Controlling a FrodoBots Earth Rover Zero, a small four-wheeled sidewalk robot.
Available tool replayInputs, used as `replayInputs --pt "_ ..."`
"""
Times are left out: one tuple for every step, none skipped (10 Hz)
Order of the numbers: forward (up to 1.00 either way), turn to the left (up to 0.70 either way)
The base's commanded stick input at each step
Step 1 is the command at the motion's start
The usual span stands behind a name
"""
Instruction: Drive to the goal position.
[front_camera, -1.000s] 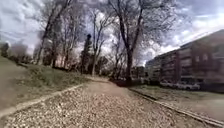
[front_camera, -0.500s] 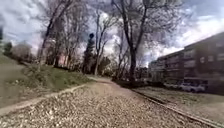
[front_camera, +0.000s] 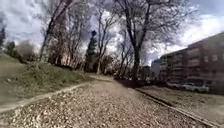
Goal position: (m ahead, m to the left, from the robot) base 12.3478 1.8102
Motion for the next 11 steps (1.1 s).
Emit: replayInputs --pt "0.70 0.00" --pt "0.70 0.00" --pt "0.70 0.00" --pt "0.70 0.00" --pt "0.70 0.00" --pt "0.70 0.00" --pt "0.70 0.00" --pt "0.70 0.00" --pt "0.70 0.00" --pt "0.70 0.00" --pt "0.70 0.00"
